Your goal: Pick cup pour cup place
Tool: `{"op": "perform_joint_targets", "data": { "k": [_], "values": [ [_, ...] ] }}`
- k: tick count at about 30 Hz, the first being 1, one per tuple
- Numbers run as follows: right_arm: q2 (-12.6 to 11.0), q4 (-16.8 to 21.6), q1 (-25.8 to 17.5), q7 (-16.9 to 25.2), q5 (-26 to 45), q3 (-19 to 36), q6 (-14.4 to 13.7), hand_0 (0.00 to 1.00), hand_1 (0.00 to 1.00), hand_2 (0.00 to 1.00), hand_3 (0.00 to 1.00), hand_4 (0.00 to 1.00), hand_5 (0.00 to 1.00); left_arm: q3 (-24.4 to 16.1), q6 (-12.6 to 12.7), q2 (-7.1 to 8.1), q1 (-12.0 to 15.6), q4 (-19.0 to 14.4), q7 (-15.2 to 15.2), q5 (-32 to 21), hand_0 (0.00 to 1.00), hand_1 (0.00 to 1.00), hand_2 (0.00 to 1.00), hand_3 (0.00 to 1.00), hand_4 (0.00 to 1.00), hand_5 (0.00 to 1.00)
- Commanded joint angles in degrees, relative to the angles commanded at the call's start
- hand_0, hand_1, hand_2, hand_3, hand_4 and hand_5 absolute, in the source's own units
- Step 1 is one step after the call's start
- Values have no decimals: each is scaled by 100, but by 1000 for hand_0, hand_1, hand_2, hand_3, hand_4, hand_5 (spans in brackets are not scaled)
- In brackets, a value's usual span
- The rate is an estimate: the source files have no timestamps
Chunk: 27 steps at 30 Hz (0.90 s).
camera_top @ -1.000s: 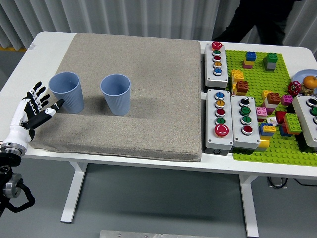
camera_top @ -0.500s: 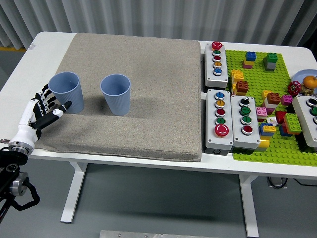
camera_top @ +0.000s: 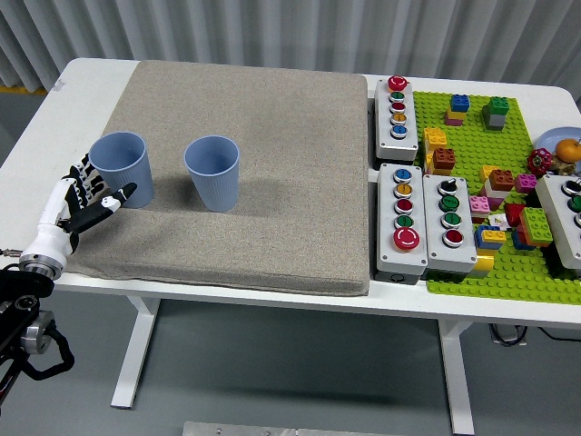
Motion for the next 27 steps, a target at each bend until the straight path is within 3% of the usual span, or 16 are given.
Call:
{"op": "perform_joint_targets", "data": {
  "k": [27],
  "values": [
    [0,0,1,8,32,-31,12,711,658,627,594,2,123,412,-4,11,-565,408,5,-204,925,923,998,998,948,319]
  ]
}}
